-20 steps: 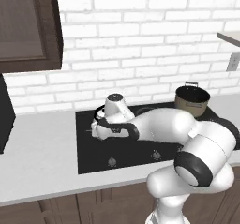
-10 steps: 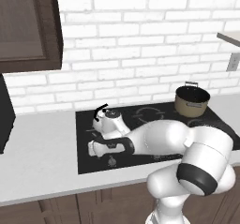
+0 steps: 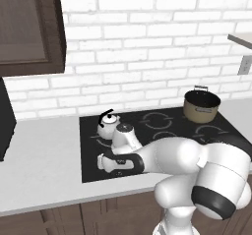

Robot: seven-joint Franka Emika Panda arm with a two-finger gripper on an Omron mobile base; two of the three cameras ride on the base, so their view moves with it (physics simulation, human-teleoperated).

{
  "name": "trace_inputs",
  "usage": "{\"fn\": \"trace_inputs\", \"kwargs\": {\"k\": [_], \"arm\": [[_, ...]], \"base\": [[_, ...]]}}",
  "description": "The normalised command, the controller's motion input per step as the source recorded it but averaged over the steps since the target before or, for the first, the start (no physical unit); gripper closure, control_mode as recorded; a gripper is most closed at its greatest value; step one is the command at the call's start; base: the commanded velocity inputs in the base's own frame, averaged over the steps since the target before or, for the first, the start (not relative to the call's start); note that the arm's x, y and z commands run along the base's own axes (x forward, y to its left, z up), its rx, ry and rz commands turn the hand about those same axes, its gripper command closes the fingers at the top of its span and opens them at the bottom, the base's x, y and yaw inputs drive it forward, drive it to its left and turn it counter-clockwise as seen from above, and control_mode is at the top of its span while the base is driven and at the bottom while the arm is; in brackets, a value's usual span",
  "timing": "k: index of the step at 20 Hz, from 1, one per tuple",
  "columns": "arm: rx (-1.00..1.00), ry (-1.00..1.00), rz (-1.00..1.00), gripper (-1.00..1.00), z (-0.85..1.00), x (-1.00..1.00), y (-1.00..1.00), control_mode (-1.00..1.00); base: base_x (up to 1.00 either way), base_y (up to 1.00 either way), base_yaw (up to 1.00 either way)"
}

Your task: Pick the kettle from the counter and place it on a stove burner. Then turn the burner on.

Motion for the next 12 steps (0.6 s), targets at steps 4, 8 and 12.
{"fn": "trace_inputs", "kwargs": {"k": [4, 8, 12], "arm": [[0.0, 0.0, -0.01, -1.0, 0.0, 0.08, 0.0, -1.0], [0.0, 0.0, 0.0, 1.0, 0.0, 0.0, 0.0, -1.0], [0.0, 0.0, 0.0, 1.0, 0.0, 0.0, 0.0, -1.0]], "base": [[0.0, 0.0, 0.0], [0.0, 0.0, 0.0], [0.0, 0.0, 0.0]]}}
